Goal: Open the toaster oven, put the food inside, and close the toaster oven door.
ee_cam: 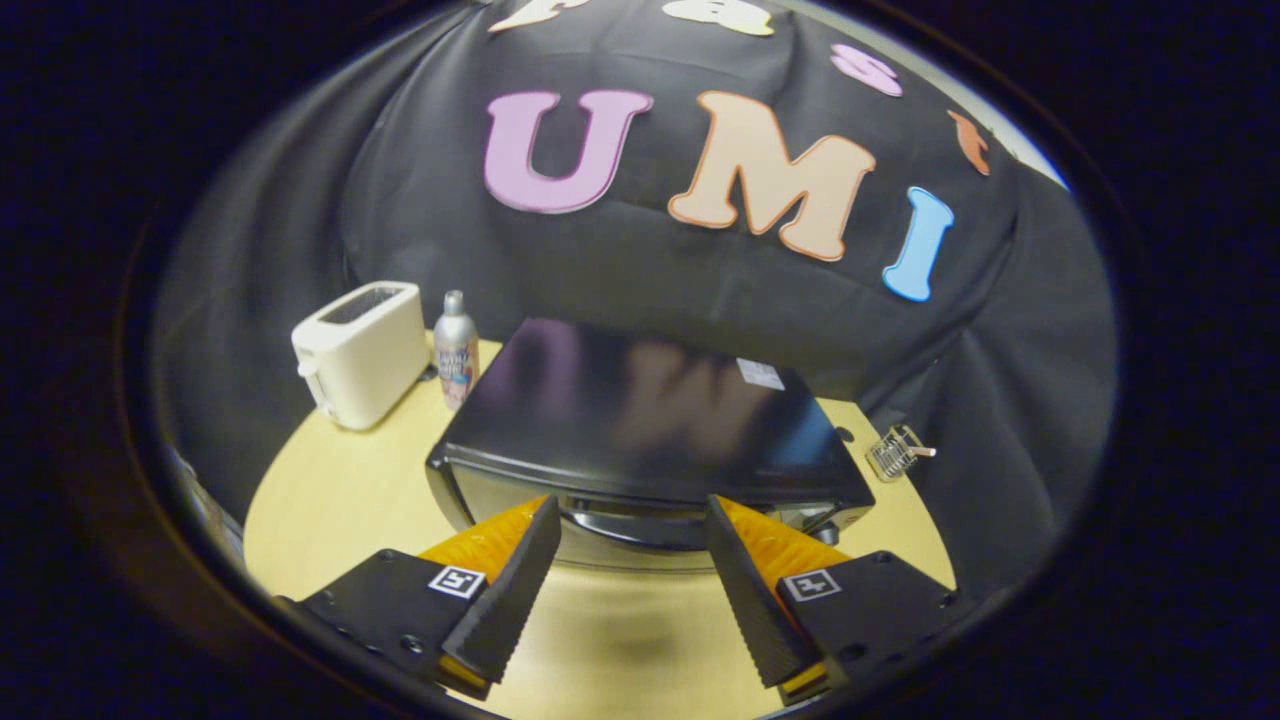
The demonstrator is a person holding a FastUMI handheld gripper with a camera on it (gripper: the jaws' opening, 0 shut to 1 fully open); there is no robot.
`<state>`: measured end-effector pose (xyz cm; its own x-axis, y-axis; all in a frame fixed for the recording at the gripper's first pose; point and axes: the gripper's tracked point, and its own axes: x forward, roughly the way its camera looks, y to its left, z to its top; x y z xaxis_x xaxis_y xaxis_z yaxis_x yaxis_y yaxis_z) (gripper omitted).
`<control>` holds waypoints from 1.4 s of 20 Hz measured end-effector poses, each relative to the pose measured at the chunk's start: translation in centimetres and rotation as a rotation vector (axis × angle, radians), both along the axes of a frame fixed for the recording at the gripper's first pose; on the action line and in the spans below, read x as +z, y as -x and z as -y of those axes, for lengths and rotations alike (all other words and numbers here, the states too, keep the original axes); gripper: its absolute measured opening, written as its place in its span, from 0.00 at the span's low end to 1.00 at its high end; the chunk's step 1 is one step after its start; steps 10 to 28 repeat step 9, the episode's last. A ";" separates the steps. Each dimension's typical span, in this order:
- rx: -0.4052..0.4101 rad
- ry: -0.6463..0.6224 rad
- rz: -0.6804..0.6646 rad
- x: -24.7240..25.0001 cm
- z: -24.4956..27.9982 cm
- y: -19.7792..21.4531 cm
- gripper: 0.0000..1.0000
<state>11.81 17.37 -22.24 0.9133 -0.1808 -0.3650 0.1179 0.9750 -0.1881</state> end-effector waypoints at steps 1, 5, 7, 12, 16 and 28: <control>-0.004 -0.022 0.034 1.4 0.4 0.2 0.92; 0.000 -0.052 0.159 7.1 2.6 0.6 0.92; 0.017 -0.056 0.220 9.9 3.5 0.7 0.92; 0.030 -0.076 0.288 12.4 4.4 1.0 0.92; 0.030 -0.076 0.288 12.4 4.4 1.0 0.92; 0.030 -0.076 0.288 12.4 4.4 1.0 0.92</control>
